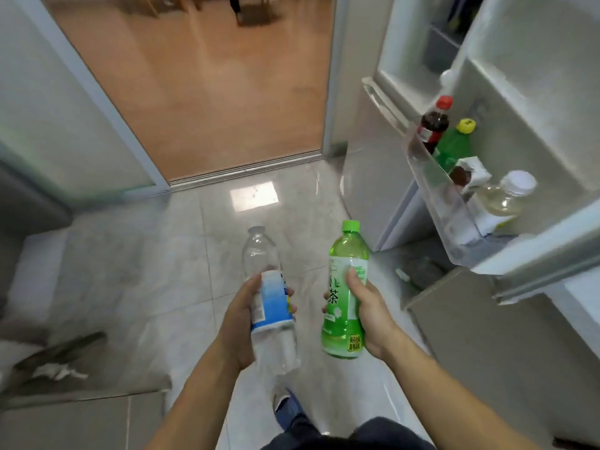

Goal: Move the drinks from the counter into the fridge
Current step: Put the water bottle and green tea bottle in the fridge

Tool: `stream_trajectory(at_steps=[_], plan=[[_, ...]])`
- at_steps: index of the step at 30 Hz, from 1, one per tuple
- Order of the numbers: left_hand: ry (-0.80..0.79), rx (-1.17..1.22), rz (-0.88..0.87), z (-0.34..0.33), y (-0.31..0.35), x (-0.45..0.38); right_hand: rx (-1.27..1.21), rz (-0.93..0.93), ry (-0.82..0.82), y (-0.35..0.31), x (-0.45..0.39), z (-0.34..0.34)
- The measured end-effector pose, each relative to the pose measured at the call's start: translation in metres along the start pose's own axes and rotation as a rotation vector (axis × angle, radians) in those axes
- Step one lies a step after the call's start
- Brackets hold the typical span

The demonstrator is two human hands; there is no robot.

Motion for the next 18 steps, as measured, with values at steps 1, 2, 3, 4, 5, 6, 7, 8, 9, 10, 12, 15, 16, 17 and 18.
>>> stream_trajectory(at_steps=[1,2,3,4,5,6,7,8,9,10,12,15,16,17,18], plan=[[0.012,-0.005,-0.015,0.007,0.013,-0.003,0.005,-0.004,-0.008,-0.003,-0.007,-0.016],[0.023,-0.018,-0.031,0.014,0.024,-0.007,0.005,-0.008,-0.021,-0.007,-0.014,-0.030],[0.037,-0.026,-0.046,0.020,0.035,-0.012,0.007,-0.010,-0.039,-0.011,-0.021,-0.044],[0.053,-0.033,-0.062,0.025,0.045,-0.017,0.014,-0.012,-0.057,-0.015,-0.028,-0.055],[0.065,-0.039,-0.082,0.028,0.055,-0.022,0.021,-0.015,-0.071,-0.018,-0.035,-0.065],[0.072,-0.036,-0.104,0.030,0.065,-0.028,0.027,-0.023,-0.082,-0.021,-0.043,-0.073],[0.072,-0.023,-0.125,0.031,0.074,-0.034,0.032,-0.033,-0.092,-0.023,-0.051,-0.081],[0.071,-0.010,-0.138,0.031,0.082,-0.041,0.036,-0.041,-0.097,-0.025,-0.061,-0.087],[0.072,-0.003,-0.141,0.031,0.090,-0.049,0.040,-0.042,-0.098,-0.028,-0.071,-0.092],[0.080,-0.001,-0.135,0.032,0.097,-0.058,0.044,-0.040,-0.096,-0.032,-0.082,-0.097],[0.094,-0.009,-0.103,0.032,0.111,-0.079,0.051,-0.036,-0.085,-0.042,-0.106,-0.104],[0.099,-0.048,-0.066,0.022,0.135,-0.117,0.048,-0.044,-0.059,-0.058,-0.149,-0.114],[0.103,-0.067,-0.065,0.017,0.145,-0.131,0.035,-0.042,-0.054,-0.066,-0.164,-0.117],[0.108,-0.091,-0.069,0.010,0.155,-0.146,0.017,-0.039,-0.052,-0.075,-0.179,-0.120],[0.111,-0.122,-0.074,0.003,0.167,-0.160,-0.002,-0.039,-0.048,-0.085,-0.194,-0.123]])
Point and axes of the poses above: each hand's wrist, its own x-axis away from the middle knuckle, its own z-axis out of the back of the hand, y = z × x, the point moved 7 cm from there along -x, towards the middle knuckle, and after that the axes turned 8 degrees about y, right-handed, at the moved point
